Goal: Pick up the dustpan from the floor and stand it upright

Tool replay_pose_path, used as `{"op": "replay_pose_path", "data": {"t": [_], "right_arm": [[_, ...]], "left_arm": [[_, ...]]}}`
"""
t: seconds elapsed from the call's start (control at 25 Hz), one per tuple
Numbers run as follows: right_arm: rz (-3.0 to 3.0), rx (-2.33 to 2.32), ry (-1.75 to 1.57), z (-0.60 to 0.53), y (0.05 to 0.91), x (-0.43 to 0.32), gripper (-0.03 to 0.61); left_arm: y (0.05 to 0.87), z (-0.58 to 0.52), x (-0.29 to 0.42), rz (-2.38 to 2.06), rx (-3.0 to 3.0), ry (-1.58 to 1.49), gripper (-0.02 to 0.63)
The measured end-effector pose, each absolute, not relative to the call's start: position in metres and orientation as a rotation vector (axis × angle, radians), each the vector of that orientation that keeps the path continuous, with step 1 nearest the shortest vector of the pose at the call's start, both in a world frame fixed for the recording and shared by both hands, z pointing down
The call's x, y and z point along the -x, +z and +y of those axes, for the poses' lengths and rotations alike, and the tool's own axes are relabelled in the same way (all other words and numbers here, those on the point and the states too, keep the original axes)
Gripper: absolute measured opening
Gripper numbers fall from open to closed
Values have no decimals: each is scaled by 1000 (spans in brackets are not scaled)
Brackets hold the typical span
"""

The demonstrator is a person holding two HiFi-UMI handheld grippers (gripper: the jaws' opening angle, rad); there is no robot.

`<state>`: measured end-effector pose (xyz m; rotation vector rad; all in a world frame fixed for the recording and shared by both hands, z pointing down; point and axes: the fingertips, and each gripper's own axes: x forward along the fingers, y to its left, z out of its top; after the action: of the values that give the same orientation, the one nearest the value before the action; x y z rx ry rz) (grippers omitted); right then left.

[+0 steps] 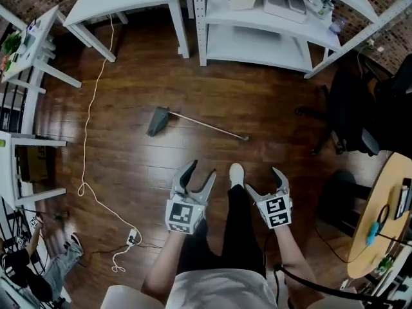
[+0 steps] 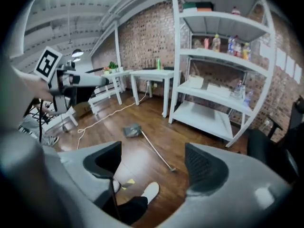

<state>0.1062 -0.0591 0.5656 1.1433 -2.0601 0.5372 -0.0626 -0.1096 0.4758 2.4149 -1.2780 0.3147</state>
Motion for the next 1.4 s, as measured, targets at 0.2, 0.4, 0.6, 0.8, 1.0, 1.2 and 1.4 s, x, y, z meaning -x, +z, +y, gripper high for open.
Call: {"op": "replay_pose_path", "data": {"t": [0.2, 0.4, 0.6, 0.8, 1.0, 1.2, 1.4], "right_arm": [[-2008, -938, 585, -150, 731, -130, 407], [-1962, -870, 778, -188, 889, -138, 375], [-1833, -857, 772, -219, 1041, -168, 354], [-1728, -739, 708, -225, 1156, -187, 339], [-1723, -826, 774, -236, 1196, -199, 219], [-1683, -923, 742, -248, 1205, -209, 97], [-1693, -948, 798, -239, 1171, -196, 91]], "left_arm": [[610, -183, 33, -1233, -2370, 357, 259], [755, -208, 12, -1136, -2209, 460, 259], [889, -206, -5, -1075, -2124, 548, 256], [978, -191, 4, -1090, -2015, 599, 244], [1016, -162, -12, -1089, -1927, 586, 245], [1018, -168, -19, -1099, -1996, 595, 245], [998, -179, -9, -1107, -2049, 643, 245]]}}
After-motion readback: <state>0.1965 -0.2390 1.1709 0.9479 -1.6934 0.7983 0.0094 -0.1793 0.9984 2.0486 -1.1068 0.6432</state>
